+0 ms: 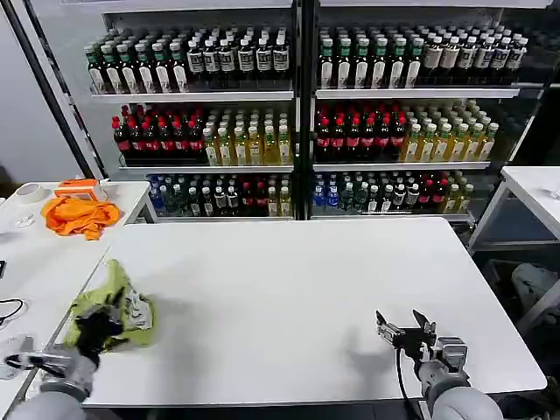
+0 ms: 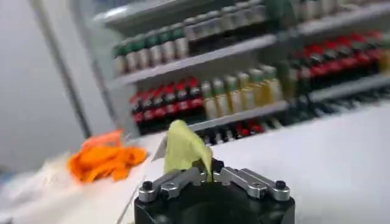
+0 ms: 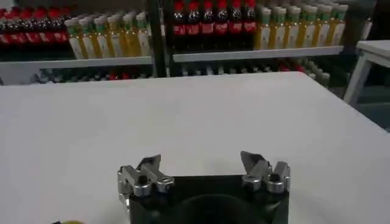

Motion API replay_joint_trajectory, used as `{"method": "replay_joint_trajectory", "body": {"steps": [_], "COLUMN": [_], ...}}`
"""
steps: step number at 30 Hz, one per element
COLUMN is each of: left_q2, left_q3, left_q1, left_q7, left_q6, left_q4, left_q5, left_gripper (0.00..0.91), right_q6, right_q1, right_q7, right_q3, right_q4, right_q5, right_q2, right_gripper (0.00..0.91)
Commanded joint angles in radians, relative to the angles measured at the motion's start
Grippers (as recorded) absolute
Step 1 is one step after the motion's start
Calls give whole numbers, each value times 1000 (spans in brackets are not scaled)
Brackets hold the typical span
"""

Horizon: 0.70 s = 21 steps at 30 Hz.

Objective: Fold and organize the clothes.

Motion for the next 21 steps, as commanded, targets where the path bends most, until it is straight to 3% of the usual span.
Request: {"method": "replay_joint_trajectory", "body": {"steps": [1, 10, 17, 18, 19, 21], "left_q2": [21, -3, -78, -91, -102, -139], "left_q3": [262, 498, 625, 644, 659, 699], "left_q1": [-25, -94, -232, -245, -259, -286], "left_q7": [45, 52, 40, 32, 27, 15], "left_q6": [-54, -22, 113, 130, 141, 143], "left_q4": [-163, -69, -62, -47, -36, -7], "left_q5": [417, 485, 342, 320, 297, 195], "left_gripper": [20, 20, 20, 60, 907, 907], "right_q6": [1, 2, -2, -3, -3, -6], "right_q1": [-18, -22, -21, -21, -21, -18], "right_q7": [1, 1, 2, 2, 2, -5], "right_q3": [18, 28, 25, 24, 23, 17], "right_q4": [3, 7, 13, 13, 13, 12], "right_q5": [-1, -3, -7, -7, -8, -12], "right_q2": [3, 9, 16, 16, 17, 20], "right_gripper": [907, 907, 907, 907, 907, 907]}}
